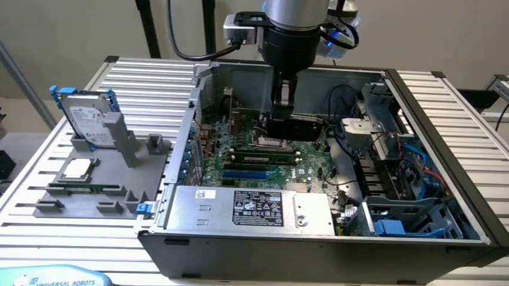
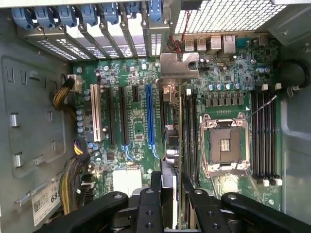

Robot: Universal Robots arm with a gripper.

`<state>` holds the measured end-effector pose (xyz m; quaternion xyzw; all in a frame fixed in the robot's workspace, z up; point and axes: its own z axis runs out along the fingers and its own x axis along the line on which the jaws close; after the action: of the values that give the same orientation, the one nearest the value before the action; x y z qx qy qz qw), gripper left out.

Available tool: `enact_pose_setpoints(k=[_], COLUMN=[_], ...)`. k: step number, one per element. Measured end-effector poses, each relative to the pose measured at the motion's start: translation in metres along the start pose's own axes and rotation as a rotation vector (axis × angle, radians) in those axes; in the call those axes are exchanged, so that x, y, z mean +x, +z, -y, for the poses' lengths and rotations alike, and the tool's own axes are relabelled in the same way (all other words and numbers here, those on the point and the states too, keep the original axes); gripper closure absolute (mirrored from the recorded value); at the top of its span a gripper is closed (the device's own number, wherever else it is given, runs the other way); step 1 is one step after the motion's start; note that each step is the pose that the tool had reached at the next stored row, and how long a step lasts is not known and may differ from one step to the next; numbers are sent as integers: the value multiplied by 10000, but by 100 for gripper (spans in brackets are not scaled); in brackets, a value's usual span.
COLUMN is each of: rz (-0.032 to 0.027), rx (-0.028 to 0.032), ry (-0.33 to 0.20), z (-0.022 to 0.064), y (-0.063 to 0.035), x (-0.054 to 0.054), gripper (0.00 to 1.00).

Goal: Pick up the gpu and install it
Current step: 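Insert the gpu into the slot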

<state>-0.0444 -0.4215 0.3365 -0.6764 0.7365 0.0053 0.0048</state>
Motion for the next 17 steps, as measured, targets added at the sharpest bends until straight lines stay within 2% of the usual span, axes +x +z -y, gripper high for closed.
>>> enact_pose_setpoints(k=[7,13,17], rz=[-1,4,36], rx=[-1,-11,-14], ry=[-4,-38,-78], z=[-169,-241,-308], y=[116,224,296], x=[73,148,196], gripper=[73,73,73])
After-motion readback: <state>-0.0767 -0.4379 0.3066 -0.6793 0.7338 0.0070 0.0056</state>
